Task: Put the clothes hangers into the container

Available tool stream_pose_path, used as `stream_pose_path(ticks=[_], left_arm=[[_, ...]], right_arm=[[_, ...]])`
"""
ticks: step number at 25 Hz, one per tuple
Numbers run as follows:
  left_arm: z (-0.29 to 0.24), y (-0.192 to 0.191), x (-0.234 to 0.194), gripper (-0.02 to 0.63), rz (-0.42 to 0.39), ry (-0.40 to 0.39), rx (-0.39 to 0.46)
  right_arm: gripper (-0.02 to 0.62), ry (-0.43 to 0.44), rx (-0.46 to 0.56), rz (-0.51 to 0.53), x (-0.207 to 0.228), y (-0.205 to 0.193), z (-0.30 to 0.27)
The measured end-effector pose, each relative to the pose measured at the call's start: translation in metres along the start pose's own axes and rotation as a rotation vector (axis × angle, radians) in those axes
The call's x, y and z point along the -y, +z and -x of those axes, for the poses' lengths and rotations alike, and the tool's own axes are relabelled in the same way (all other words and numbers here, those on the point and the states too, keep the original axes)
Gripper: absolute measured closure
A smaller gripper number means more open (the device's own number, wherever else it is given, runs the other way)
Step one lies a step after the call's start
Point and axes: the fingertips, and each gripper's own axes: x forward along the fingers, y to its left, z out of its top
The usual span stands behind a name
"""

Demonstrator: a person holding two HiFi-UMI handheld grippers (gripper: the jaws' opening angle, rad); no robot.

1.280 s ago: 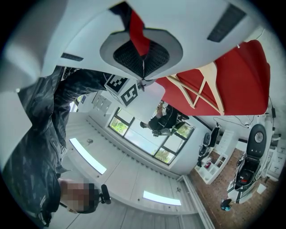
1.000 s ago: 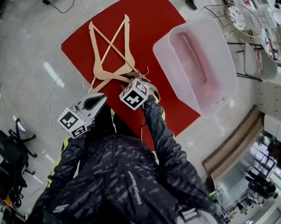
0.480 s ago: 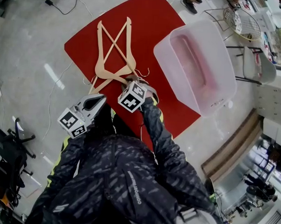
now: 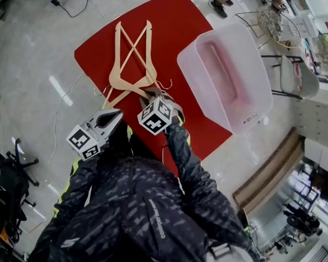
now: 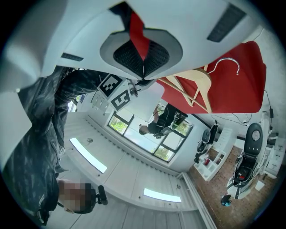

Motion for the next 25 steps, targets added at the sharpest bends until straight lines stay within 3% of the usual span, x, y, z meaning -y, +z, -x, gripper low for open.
stream_pose_path(ticks=[12, 25], left_arm=[[0.007, 0.010, 0.001, 0.594, -0.032, -0.007, 0.014], [0.006, 0.022, 0.024, 0.594, -0.085, -0.031, -0.008]], right_arm=[[0.500, -0.117, 0.041, 0.043, 0.005, 0.022, 0.039], [0.500, -0.163, 0.100, 0.015, 0.002, 0.026, 0.093]])
